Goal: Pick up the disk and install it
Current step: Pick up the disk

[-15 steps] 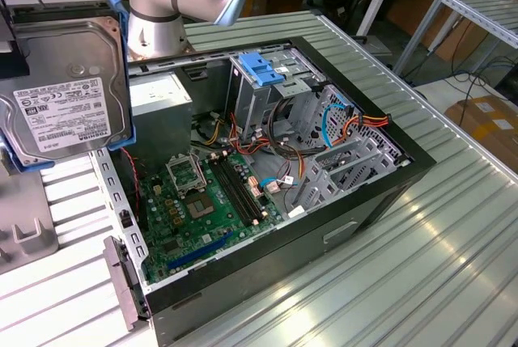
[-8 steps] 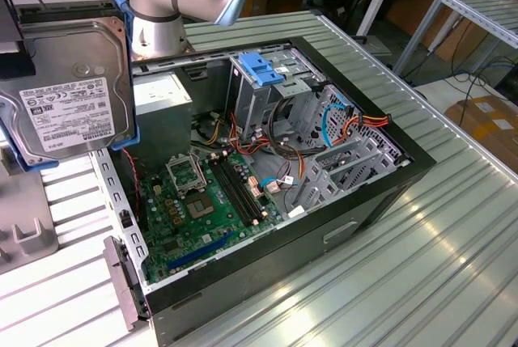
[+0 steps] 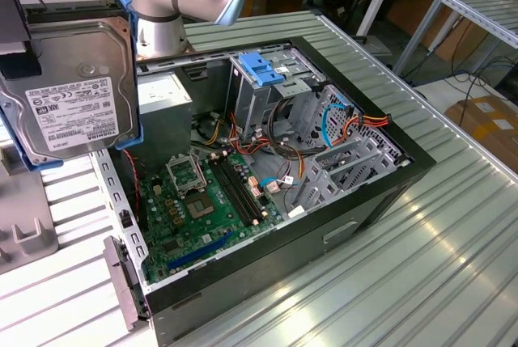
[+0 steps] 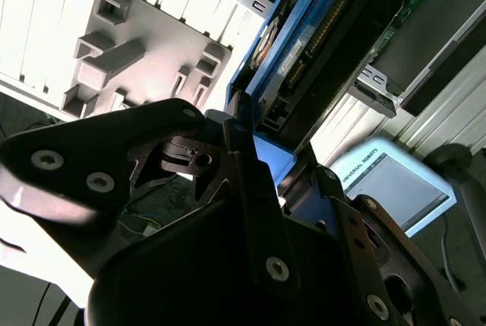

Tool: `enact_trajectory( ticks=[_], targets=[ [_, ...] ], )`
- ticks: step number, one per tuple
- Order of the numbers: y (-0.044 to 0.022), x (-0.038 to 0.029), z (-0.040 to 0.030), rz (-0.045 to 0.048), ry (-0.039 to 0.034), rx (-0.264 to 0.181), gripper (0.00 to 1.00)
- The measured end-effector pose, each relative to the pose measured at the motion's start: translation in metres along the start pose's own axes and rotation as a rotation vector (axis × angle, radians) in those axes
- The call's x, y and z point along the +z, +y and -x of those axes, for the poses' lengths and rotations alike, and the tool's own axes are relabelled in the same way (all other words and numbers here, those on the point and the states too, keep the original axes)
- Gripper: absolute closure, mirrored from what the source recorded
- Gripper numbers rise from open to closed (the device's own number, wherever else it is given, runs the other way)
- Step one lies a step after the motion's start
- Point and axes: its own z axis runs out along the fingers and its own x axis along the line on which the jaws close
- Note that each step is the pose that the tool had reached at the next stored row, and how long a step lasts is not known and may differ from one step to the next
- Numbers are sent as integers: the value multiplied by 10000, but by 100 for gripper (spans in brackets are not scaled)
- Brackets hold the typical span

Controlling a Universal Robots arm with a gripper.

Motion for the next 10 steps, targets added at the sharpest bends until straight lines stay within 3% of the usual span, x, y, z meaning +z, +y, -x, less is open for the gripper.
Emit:
enact_trajectory(
  ticks=[10],
  targets=[
    [-37, 0, -21, 0, 0, 0, 63]
  ],
)
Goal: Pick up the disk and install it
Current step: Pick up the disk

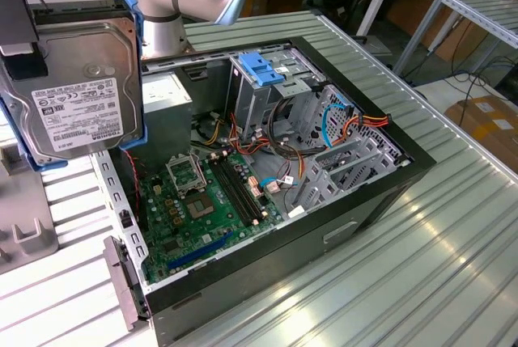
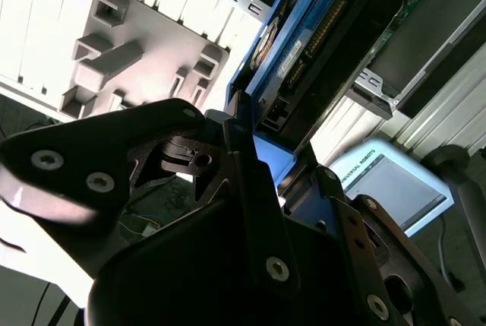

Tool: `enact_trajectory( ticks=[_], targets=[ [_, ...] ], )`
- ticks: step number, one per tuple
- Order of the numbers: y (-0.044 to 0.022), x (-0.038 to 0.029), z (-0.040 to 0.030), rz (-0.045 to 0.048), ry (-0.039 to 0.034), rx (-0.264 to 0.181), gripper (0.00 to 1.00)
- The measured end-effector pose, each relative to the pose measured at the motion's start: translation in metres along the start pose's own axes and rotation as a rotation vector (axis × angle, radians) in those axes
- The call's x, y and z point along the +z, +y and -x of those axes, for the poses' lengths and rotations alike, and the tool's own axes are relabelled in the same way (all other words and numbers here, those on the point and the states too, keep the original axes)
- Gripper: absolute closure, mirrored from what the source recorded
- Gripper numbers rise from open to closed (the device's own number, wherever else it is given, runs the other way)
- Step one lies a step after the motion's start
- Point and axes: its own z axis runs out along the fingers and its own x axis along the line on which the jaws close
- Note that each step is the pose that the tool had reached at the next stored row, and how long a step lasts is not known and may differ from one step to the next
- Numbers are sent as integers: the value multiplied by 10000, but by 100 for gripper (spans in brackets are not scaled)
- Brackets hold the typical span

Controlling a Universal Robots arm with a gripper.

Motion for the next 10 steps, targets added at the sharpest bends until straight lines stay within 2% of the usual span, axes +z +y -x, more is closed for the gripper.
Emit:
enact_trajectory(
  ticks=[10],
  targets=[
    [-26, -1, -23, 0, 0, 0, 63]
  ],
)
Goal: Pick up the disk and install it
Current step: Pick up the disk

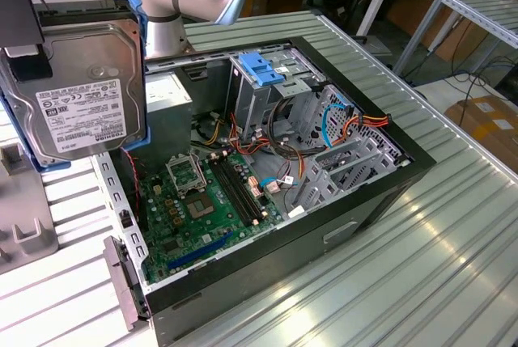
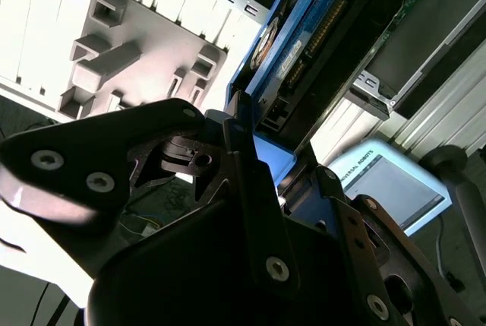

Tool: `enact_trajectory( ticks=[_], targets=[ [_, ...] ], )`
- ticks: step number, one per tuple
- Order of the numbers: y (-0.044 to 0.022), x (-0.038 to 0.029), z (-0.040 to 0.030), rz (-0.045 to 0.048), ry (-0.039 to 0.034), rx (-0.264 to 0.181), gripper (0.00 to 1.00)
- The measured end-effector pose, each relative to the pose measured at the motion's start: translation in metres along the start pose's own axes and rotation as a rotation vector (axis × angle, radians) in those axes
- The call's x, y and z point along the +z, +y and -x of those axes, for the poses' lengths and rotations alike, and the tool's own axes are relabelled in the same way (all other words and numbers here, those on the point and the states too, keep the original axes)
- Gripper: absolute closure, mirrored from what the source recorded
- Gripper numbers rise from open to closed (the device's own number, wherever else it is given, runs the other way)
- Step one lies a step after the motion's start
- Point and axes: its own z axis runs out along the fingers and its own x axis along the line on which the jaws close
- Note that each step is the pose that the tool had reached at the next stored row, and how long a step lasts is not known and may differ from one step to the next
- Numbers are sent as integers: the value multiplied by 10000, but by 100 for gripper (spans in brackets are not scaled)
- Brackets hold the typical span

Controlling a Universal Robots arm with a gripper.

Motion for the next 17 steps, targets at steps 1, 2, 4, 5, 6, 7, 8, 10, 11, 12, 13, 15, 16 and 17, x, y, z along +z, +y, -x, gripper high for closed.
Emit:
enact_trajectory(
  ticks=[1, 2, 4, 5, 6, 7, 8, 10, 11, 12, 13, 15, 16, 17],
  targets=[
    [-2, 0, -2, -1, 0, 0, 63],
    [-5, 0, -4, -1, -1, 0, 63],
    [-10, 0, -8, 0, -1, 0, 63],
    [-13, 0, -11, 0, 0, 0, 63],
    [-15, 0, -13, 0, -1, 0, 63],
    [-19, 0, -16, -1, -1, 0, 63],
    [-22, 0, -19, -1, -1, 0, 63],
    [-27, 0, -22, -1, -1, 0, 63],
    [-30, -1, -24, 0, 0, -1, 63],
    [-32, 0, -26, 0, -1, 0, 63],
    [-35, 0, -28, -1, -1, 0, 63],
    [-40, 0, -31, -1, -1, 0, 63],
    [-43, 0, -33, -1, -1, 0, 63],
    [-45, 0, -35, -1, -1, 0, 63]
  ],
)
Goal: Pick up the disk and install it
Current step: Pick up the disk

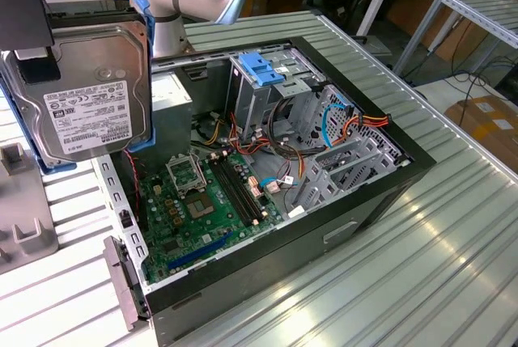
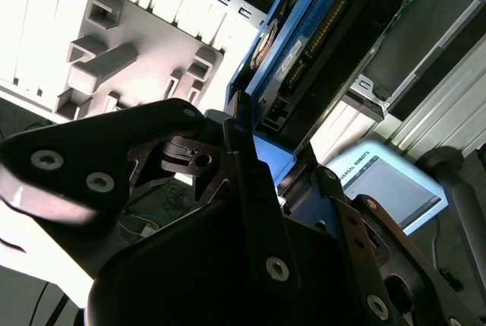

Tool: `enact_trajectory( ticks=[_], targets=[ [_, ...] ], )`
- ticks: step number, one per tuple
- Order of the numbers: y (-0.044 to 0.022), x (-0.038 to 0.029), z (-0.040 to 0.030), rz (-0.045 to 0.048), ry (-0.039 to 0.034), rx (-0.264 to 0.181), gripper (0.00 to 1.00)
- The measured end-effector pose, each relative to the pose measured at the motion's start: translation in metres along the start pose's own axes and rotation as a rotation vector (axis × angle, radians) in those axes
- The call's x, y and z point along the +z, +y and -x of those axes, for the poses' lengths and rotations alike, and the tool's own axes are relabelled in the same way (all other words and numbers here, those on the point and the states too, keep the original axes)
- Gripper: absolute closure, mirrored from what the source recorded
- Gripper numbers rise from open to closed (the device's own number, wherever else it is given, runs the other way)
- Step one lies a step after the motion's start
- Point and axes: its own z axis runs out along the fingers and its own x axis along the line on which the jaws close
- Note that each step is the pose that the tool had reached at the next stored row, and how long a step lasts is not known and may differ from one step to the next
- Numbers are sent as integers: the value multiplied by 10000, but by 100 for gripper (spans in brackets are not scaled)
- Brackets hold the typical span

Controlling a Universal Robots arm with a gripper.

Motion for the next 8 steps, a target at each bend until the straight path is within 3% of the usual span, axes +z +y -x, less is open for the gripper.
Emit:
enact_trajectory(
  ticks=[8],
  targets=[
    [-25, -1, -21, 1, 0, 0, 63]
  ],
)
